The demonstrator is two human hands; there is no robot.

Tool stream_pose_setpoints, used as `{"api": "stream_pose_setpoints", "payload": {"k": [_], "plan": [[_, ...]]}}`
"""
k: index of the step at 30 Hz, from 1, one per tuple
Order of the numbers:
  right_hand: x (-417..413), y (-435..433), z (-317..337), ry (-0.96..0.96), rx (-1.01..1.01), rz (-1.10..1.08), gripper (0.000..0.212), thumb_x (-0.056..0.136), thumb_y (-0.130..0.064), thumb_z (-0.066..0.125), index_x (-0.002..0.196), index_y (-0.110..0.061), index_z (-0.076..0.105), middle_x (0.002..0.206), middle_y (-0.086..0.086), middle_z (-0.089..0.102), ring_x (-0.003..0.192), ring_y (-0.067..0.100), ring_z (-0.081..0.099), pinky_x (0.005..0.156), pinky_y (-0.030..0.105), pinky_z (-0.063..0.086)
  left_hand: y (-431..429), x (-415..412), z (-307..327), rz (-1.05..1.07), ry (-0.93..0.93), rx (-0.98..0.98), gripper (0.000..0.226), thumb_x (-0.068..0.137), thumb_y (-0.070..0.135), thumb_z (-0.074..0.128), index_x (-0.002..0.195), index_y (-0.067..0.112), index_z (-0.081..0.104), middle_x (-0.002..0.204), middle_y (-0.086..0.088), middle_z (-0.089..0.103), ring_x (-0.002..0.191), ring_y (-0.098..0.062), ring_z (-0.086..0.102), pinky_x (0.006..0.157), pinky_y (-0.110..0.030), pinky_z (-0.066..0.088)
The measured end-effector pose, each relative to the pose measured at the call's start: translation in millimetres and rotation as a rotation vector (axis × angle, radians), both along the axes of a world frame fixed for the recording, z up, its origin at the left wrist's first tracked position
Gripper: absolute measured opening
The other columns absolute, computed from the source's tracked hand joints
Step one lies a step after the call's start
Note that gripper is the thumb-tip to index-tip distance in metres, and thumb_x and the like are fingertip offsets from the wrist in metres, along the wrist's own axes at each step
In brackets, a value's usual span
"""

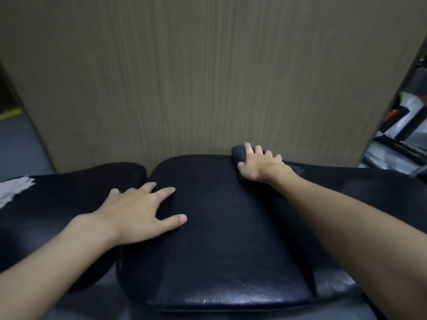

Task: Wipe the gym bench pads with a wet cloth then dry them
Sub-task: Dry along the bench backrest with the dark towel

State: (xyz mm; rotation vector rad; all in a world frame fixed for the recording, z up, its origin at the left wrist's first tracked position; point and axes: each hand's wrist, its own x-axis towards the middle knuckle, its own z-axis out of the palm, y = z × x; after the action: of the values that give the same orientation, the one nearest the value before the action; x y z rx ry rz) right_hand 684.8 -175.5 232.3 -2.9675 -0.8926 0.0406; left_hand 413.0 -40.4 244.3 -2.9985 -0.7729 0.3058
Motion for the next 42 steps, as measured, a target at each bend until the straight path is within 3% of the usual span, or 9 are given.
{"api": "stream_pose_setpoints", "payload": {"k": [6,9,12,18,22,26,34,38,42], "plan": [[-31.8,55.0,-1.3,0.005,0.007,0.123,0.069,0.095,-0.046,0.031,0.155,-0.027,0.005,0.158,0.005,0.024,0.138,0.035,0.031,0.106,0.053,0.025,2.7,-0.5,-12.3,-0.003,-0.083,-0.015,0.100,0.070,0.094,0.020,0.153,0.036,0.020,0.161,0.002,0.025,0.140,-0.017,0.037,0.106,-0.052,0.028],[-48.5,73.8,-1.3,0.010,0.012,0.163,0.071,0.095,-0.047,0.032,0.156,-0.027,0.002,0.161,0.005,0.019,0.140,0.036,0.028,0.108,0.054,0.022,2.6,-1.8,-13.3,0.019,-0.125,-0.030,0.101,0.072,0.093,0.027,0.140,0.019,0.036,0.143,0.007,0.045,0.120,-0.014,0.052,0.102,-0.050,0.031],[-67.7,88.8,-2.0,0.018,0.014,0.222,0.072,0.097,-0.048,0.032,0.157,-0.028,-0.001,0.163,0.005,0.015,0.143,0.036,0.025,0.111,0.054,0.020,-1.2,-4.6,-13.8,0.047,-0.182,-0.059,0.099,0.071,0.093,0.032,0.132,0.015,0.040,0.134,0.006,0.048,0.111,-0.015,0.055,0.101,-0.048,0.032],[-98.6,103.8,1.4,0.086,0.038,0.385,0.073,0.097,-0.056,0.037,0.156,-0.037,-0.001,0.166,0.001,0.007,0.147,0.035,0.019,0.114,0.055,0.017,-13.7,-13.2,-16.3,0.133,-0.363,-0.131,0.104,0.071,0.086,0.047,0.137,0.007,0.032,0.136,-0.005,0.039,0.126,-0.021,0.043,0.111,-0.043,0.030],[-118.0,90.9,3.4,0.116,0.039,0.538,0.073,0.095,-0.061,0.043,0.155,-0.046,0.003,0.166,-0.004,0.007,0.148,0.030,0.021,0.114,0.054,0.020,-27.0,-24.4,-10.8,0.140,-0.397,-0.230,0.097,0.080,0.070,0.059,0.141,0.004,0.025,0.144,-0.009,0.030,0.131,-0.027,0.041,0.109,-0.039,0.036],[-135.9,59.1,1.2,0.063,0.045,0.652,0.072,0.095,-0.060,0.043,0.154,-0.046,0.005,0.165,-0.002,0.013,0.146,0.029,0.026,0.113,0.053,0.024,-38.0,-37.0,-10.9,0.144,-0.433,-0.246,0.090,0.078,0.065,0.064,0.137,0.006,0.028,0.138,-0.005,0.031,0.122,-0.025,0.048,0.101,-0.036,0.042],[-110.4,-10.2,-2.1,0.032,0.090,0.597,0.071,0.095,-0.053,0.042,0.155,-0.042,0.005,0.164,0.000,0.016,0.146,0.028,0.026,0.112,0.053,0.025,-73.6,-17.1,1.8,-0.017,-0.297,-0.181,0.083,0.075,0.081,0.049,0.135,0.025,0.038,0.137,0.005,0.045,0.128,-0.016,0.045,0.107,-0.041,0.036],[-84.4,-47.6,-6.6,0.010,0.099,0.518,0.071,0.095,-0.054,0.041,0.155,-0.042,0.006,0.164,0.000,0.017,0.146,0.027,0.025,0.113,0.052,0.024,-92.7,8.6,-7.5,-0.042,-0.126,-0.185,0.089,0.067,0.092,0.033,0.142,0.044,0.032,0.151,0.004,0.031,0.144,-0.028,0.024,0.110,-0.058,0.027],[-55.4,-90.4,-7.8,0.002,0.097,0.411,0.071,0.095,-0.054,0.040,0.155,-0.042,0.005,0.164,-0.003,0.017,0.146,0.025,0.023,0.114,0.051,0.022,-111.9,33.3,-7.2,-0.069,-0.084,-0.179,0.084,0.073,0.090,0.036,0.147,0.050,0.024,0.161,0.003,0.017,0.150,-0.035,0.010,0.111,-0.064,0.019]]}}
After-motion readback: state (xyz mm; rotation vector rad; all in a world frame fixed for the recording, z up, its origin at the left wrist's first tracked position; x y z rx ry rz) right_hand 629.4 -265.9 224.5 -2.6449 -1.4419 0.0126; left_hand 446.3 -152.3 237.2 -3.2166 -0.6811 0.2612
